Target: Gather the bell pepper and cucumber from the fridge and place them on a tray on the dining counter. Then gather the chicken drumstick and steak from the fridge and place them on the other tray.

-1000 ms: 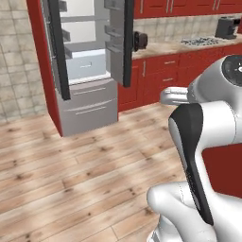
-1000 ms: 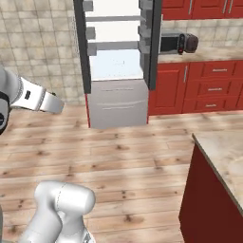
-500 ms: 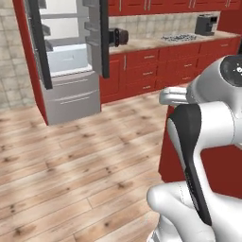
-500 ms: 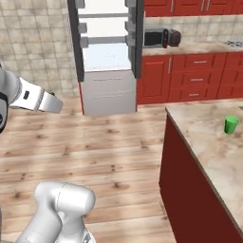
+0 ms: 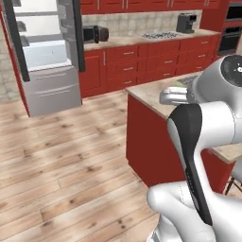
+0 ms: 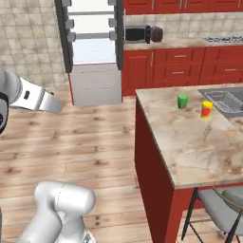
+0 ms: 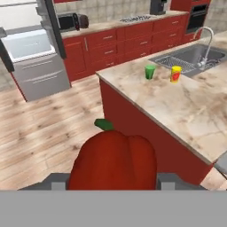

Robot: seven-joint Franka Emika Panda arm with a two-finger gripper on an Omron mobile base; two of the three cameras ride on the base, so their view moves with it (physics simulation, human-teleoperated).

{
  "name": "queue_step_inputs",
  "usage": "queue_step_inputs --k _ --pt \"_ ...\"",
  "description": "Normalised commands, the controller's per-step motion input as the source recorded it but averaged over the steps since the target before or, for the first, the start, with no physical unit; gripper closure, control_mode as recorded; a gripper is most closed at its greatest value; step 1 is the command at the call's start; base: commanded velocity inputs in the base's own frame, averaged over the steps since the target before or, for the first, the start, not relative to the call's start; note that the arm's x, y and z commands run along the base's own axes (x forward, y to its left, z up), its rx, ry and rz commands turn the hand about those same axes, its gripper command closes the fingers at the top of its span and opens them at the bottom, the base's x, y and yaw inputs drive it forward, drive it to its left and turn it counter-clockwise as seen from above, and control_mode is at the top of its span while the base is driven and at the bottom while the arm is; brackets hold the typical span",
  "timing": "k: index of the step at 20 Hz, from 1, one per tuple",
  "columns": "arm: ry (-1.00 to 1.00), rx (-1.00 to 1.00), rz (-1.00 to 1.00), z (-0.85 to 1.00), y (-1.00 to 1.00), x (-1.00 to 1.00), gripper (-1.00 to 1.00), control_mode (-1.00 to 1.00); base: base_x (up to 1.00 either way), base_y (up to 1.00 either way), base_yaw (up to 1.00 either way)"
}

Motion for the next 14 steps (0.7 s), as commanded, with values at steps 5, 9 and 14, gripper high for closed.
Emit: queue_step_inputs --k 5,9,14 --pt "0.0 0.0 0.0 0.0 0.0 0.0 1.0 1.0 -0.74 -1.0 0.0" --pt "0.0 0.0 0.0 0.0 0.0 0.0 1.0 1.0 -0.33 -1.0 0.0" --pt "0.0 0.0 0.0 0.0 0.0 0.0 1.0 1.0 -0.2 -1.0 0.01"
